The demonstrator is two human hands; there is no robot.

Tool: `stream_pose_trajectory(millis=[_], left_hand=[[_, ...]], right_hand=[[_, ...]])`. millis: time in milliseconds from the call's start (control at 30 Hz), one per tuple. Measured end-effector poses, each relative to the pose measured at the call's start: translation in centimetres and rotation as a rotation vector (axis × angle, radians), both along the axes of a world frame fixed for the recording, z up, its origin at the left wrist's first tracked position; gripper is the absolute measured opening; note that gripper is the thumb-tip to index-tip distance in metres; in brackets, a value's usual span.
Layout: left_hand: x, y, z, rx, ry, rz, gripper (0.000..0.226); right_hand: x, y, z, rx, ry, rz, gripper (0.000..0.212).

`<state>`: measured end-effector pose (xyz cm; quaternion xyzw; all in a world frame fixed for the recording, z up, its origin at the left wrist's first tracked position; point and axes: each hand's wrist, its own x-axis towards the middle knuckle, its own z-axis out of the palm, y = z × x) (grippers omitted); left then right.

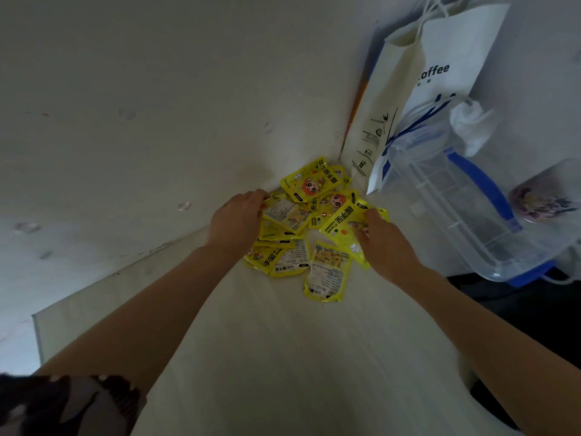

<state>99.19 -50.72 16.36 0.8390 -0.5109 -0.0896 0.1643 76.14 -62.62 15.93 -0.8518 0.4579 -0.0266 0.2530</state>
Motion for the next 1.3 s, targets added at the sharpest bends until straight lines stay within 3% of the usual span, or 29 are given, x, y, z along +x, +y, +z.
stream_pose_trajectory(millis=[67, 167, 367, 467, 567, 767, 967, 1100, 1300], left_hand=[[0.0, -1.6, -0.4, 0.045, -0.013, -0.057, 0.024], [0.3, -3.5, -1.1, 0.154, 0.016, -0.116, 0.027], [1.7, -7.3, -1.5, 0.474, 0.157, -0.287, 0.029], [1.8, -8.4, -2.0, 0.456, 0.102, -0.313, 0.025], [1.7, -8.6, -2.4, 0.467, 0.063, -0.32, 0.039], [1.8, -7.6, -2.2, 0.455, 0.245, -0.404, 0.074], [0.6, -5.4, -2.4, 0.574, 0.121, -0.391, 0.056], [0.2, -3.4, -3.1, 0.545, 0.082, -0.337, 0.052], [-0.3, -0.1, -3.6, 0.429, 0.036, -0.218, 0.052]], right_hand=[[-0.1, 0.9, -0.2, 0.175, -0.071, -0.101, 0.034], [-0.5, 2.0, -1.3, 0.363, -0.055, -0.229, 0.014], [-0.5, 4.0, -4.3, 0.599, -0.083, -0.388, 0.023], [0.1, 4.8, -5.3, 0.507, -0.062, -0.398, 0.025], [0.9, 5.6, -5.5, 0.389, -0.01, -0.408, 0.035], [2.6, 7.4, -4.4, 0.242, 0.175, -0.386, 0.056], [3.5, 8.3, -4.2, 0.231, 0.21, -0.392, 0.054], [3.4, 9.0, -4.0, 0.212, 0.22, -0.422, 0.056], [3.0, 9.4, -4.0, 0.241, 0.216, -0.463, 0.082]])
